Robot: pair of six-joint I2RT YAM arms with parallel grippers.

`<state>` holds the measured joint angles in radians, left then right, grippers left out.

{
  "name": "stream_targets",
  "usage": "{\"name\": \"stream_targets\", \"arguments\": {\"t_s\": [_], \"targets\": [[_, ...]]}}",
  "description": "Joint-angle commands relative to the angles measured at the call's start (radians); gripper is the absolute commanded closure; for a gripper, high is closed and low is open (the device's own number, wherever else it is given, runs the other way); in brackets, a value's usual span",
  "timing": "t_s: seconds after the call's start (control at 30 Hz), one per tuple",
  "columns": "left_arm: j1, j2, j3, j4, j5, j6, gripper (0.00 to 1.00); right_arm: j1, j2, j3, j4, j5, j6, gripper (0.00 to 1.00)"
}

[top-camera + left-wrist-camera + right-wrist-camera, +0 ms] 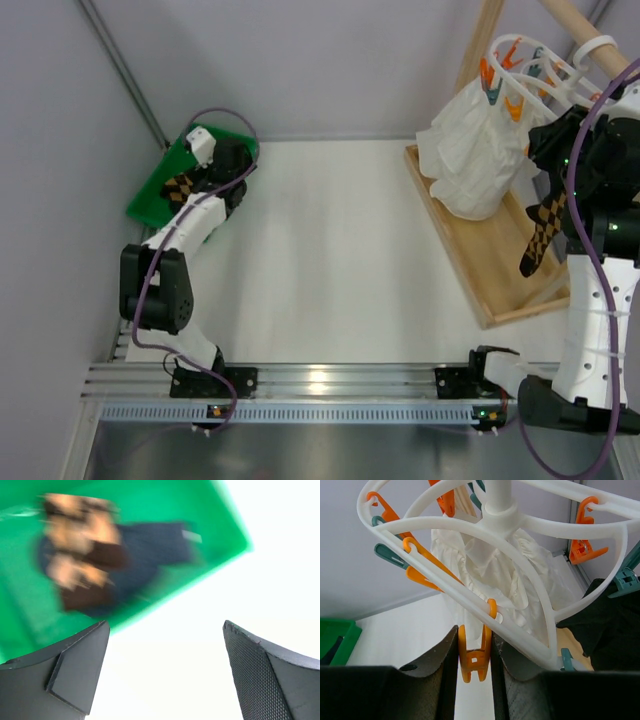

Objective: Remove the socks clipped to the hanger

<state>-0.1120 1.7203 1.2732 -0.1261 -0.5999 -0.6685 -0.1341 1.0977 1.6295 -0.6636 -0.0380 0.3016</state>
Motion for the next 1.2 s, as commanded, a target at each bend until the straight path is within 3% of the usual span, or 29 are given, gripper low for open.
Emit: {"name": "stream_targets", "arguments": {"t_s": [0.0, 0.1, 0.23, 0.33, 0.4, 0.5, 0.67, 0.73, 0.8, 0.83, 1.0, 1.17], "targets": [[-0.127, -0.128, -0.026, 0.029, 0.011, -0.043, 0.02, 0.005, 0.037, -0.002, -0.022, -0.092, 0.024, 0.84], [-0.256, -0.162, -0.035, 0.029, 0.052, -0.039, 0.02, 0.007, 0.047, 0.004, -0.04, -0.089, 0.013, 0.67], [-0.492, -0.139, 0.024, 0.034, 0.074, 0.021, 0.04, 0.005, 0.048, 0.01, -0.053, -0.088, 0.005, 0.55], [-0.636, -0.085, 0.102, 0.058, 0.165, 0.07, 0.09, 0.005, 0.051, 0.023, -0.071, -0.095, 0.004, 0.46], [-0.731, -0.041, 0.15, 0.11, 0.282, 0.142, 0.14, 0.007, 0.056, 0.032, -0.091, -0.097, 0.002, 0.35], [-0.814, 0.044, 0.251, 0.193, 0.415, 0.193, 0.21, 0.007, 0.05, 0.026, -0.108, -0.103, -0.002, 0.26], [-0.844, 0.257, 0.504, 0.194, 0.651, 0.182, 0.33, 0.007, 0.045, 0.052, -0.169, -0.082, -0.022, 0.18], [-0.847, 0.339, 0.569, 0.195, 0.73, 0.173, 0.36, 0.007, 0.028, 0.047, -0.189, -0.079, -0.022, 0.09], [-0.854, 0.396, 0.672, 0.195, 0.753, 0.165, 0.37, 0.007, 0.008, 0.041, -0.208, -0.071, -0.022, 0.06], [-0.857, 0.456, 0.708, 0.194, 0.77, 0.164, 0.42, 0.007, -0.001, 0.038, -0.218, -0.066, -0.012, 0.0], [-0.859, 0.654, 0.977, 0.195, 0.77, 0.107, 0.62, 0.007, -0.096, -0.022, -0.241, -0.019, 0.028, 0.01], [-0.858, 0.881, 1.25, 0.247, 0.769, 0.052, 0.58, 0.005, -0.133, -0.031, -0.284, -0.01, 0.051, 0.0]]}}
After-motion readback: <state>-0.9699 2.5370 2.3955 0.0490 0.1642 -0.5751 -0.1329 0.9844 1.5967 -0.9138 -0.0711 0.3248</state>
